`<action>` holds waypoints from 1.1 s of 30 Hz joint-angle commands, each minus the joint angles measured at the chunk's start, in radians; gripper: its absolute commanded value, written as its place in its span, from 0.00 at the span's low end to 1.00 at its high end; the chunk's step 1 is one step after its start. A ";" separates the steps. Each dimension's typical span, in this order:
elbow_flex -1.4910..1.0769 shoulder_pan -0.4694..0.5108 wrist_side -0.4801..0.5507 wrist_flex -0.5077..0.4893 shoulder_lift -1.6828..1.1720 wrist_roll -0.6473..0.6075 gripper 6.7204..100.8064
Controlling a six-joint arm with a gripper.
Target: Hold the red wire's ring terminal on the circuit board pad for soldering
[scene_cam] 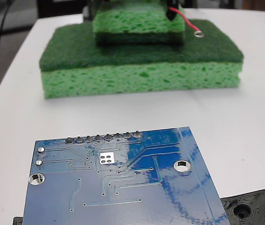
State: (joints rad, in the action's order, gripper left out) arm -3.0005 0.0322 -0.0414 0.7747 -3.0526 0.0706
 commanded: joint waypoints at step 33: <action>0.141 0.181 0.146 -0.037 0.003 0.000 0.99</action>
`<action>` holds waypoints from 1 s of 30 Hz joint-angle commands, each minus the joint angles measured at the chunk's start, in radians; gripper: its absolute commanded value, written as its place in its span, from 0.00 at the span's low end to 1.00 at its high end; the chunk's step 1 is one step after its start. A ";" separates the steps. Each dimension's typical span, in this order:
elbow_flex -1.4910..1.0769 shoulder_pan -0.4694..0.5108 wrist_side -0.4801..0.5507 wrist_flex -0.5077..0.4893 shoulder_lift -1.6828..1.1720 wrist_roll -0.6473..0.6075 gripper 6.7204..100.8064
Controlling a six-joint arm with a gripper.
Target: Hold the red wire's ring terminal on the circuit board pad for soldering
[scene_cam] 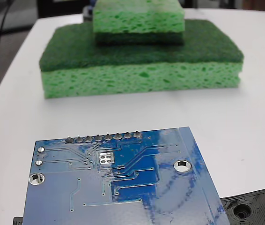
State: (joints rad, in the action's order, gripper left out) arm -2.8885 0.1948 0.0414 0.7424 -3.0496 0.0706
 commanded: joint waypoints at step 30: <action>0.517 0.120 0.147 -0.318 0.994 -0.051 0.99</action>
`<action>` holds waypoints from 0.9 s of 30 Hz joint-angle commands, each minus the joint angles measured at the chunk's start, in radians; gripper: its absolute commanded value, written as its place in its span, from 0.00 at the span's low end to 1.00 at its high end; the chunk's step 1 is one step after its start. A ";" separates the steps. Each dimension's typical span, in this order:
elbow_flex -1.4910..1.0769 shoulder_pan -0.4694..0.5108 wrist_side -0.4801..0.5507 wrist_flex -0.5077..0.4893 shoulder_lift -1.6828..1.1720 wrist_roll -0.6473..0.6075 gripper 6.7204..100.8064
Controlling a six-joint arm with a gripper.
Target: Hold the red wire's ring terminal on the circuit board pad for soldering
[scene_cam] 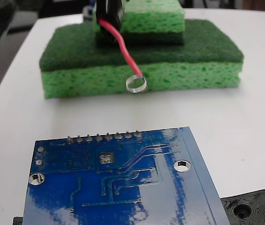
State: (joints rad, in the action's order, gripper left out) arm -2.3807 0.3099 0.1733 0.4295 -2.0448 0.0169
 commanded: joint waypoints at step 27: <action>-0.104 0.011 -0.017 -0.130 -0.031 0.057 0.99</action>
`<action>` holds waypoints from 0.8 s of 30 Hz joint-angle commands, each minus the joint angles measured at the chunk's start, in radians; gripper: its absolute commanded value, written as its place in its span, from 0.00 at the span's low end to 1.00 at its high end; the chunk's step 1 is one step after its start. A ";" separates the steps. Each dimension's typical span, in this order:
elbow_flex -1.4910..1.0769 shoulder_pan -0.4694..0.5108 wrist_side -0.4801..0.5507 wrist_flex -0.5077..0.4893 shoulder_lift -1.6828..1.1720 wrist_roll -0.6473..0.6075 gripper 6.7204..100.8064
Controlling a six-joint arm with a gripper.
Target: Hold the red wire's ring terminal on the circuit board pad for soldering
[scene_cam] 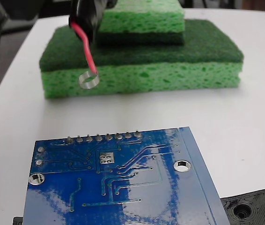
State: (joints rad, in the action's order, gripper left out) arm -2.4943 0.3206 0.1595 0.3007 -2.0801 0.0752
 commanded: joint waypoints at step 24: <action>-0.014 -0.006 0.012 -0.060 0.054 0.003 0.99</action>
State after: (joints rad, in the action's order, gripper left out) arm -2.5127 0.3145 0.1672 0.2439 -2.0264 0.0798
